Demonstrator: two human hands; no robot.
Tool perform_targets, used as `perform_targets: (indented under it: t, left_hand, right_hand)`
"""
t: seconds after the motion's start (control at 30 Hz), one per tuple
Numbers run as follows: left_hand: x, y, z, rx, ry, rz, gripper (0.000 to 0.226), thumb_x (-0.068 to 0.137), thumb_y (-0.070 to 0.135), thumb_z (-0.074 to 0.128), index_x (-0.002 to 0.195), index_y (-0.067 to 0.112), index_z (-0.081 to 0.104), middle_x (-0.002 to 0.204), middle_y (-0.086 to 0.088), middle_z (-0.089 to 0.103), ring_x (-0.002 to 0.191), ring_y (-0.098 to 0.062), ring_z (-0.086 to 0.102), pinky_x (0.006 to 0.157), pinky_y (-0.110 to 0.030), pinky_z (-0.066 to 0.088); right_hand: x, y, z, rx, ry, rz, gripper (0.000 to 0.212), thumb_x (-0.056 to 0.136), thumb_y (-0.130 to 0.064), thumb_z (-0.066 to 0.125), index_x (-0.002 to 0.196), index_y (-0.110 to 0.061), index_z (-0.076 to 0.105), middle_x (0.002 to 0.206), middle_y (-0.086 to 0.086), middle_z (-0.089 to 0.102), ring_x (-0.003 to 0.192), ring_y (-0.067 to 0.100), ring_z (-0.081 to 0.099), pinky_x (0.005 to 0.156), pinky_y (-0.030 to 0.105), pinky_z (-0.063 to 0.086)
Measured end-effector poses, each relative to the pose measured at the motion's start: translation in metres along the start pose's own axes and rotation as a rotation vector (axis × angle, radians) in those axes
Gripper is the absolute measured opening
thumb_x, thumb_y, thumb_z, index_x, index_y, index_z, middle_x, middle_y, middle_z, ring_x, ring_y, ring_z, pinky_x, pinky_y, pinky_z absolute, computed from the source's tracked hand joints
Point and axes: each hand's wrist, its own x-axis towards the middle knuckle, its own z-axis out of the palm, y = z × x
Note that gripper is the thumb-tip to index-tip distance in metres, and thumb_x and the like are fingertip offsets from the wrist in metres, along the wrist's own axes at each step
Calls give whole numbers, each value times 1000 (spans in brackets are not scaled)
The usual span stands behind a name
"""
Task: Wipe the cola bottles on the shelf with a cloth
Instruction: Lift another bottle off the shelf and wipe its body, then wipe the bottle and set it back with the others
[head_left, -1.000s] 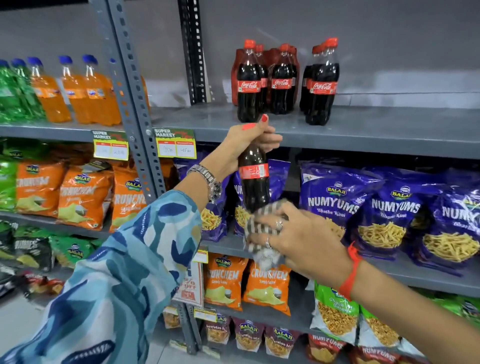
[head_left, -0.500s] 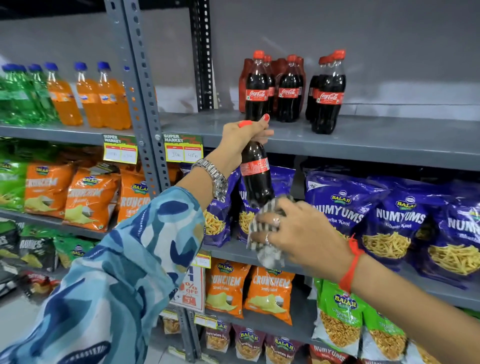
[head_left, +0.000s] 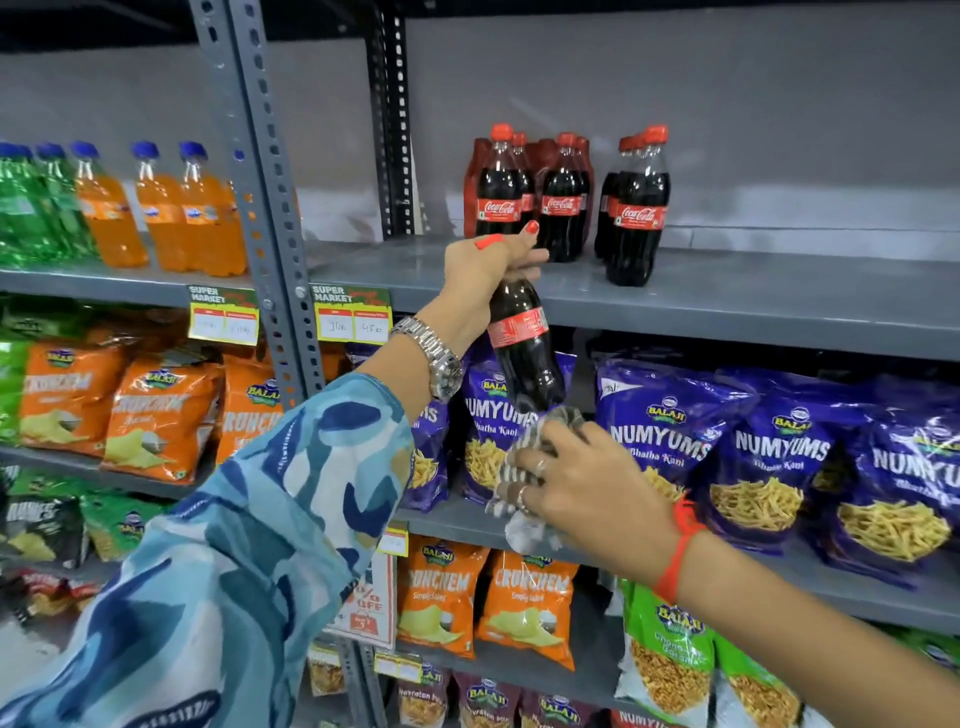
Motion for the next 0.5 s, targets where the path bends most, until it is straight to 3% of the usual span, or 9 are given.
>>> perform_targets:
  t: [0.1, 0.2, 0.27, 0.37, 0.5]
  left_hand:
    - [8, 6, 0, -105, -157, 77, 5, 83, 13, 66, 82, 8, 69, 72, -3, 76, 73, -18, 72, 78, -30, 57]
    - [17, 16, 6, -54, -291, 194, 12, 86, 19, 63, 91, 11, 70, 87, -4, 76, 87, -20, 71, 92, -34, 52]
    - [25, 23, 12, -21, -347, 225, 19, 86, 24, 62, 98, 11, 68, 97, -7, 75, 92, -21, 71, 91, -33, 53]
    - [39, 37, 22, -22, -429, 281, 24, 88, 26, 58, 103, 9, 66, 99, -9, 74, 93, -24, 70, 86, -33, 55]
    - [57, 58, 36, 45, -459, 357, 27, 91, 28, 55, 105, 8, 66, 101, -11, 74, 96, -27, 69, 87, -35, 56]
  right_hand:
    - [-5, 30, -18, 205, 321, 154, 45, 59, -20, 80, 101, -34, 72, 110, -8, 70, 91, 24, 57, 68, 32, 49]
    - [-1, 57, -39, 192, 507, 268, 49, 67, -8, 57, 109, -32, 70, 115, -8, 68, 90, 26, 53, 66, 33, 51]
    - [1, 70, -46, 163, 518, 307, 57, 66, -7, 41, 108, -31, 70, 114, -8, 68, 89, 28, 56, 64, 33, 51]
    - [3, 86, -47, 122, 490, 337, 54, 66, -6, 46, 107, -29, 71, 111, -7, 69, 89, 29, 58, 65, 34, 52]
    - [8, 105, -43, 123, 473, 377, 59, 66, -16, 30, 105, -29, 72, 109, -9, 70, 90, 27, 58, 66, 36, 52]
